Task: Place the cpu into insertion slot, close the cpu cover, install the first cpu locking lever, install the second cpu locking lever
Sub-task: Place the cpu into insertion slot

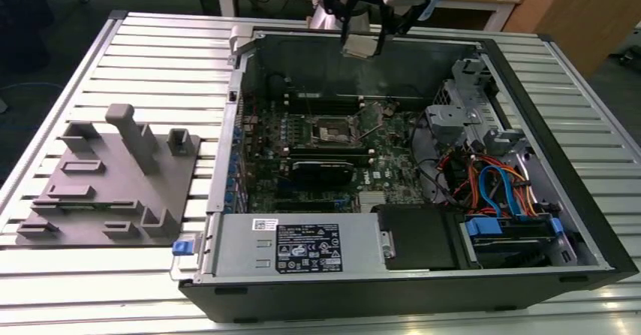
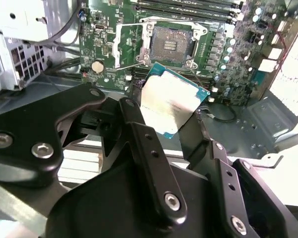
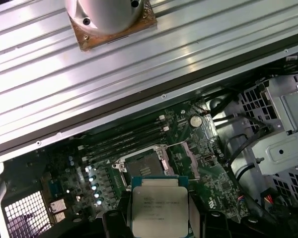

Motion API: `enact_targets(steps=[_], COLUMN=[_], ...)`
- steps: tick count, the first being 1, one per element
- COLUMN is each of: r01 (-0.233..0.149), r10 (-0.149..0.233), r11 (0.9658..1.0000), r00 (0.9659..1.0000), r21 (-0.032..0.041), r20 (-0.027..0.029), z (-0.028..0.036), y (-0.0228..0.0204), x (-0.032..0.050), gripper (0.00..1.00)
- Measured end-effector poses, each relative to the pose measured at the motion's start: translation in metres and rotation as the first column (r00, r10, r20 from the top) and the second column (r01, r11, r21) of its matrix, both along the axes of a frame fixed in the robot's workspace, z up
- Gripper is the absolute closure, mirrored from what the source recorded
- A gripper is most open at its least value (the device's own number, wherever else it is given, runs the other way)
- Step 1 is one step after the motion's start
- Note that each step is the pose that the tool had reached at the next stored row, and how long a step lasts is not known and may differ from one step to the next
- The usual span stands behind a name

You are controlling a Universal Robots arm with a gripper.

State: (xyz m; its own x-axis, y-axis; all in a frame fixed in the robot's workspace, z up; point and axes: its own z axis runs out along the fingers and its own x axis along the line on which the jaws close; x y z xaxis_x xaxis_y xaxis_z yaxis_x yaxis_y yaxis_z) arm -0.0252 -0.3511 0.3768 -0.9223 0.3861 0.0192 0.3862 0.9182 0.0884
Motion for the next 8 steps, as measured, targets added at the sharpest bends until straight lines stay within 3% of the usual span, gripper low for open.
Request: enact_targets(steps=[3,8], r01=[0.044,0.111], r10=[-0.044,-0.111], r11=[0.9990,0.9938], r00=[0.9990,0.9938], r21=[0.0001,0.0001], r20=[0.0001,0.0001], z=[-0.0002,-0.0004], y=[0.0000,0.0000], x=[0.0000,0.0000], gripper=[0.46,0.46])
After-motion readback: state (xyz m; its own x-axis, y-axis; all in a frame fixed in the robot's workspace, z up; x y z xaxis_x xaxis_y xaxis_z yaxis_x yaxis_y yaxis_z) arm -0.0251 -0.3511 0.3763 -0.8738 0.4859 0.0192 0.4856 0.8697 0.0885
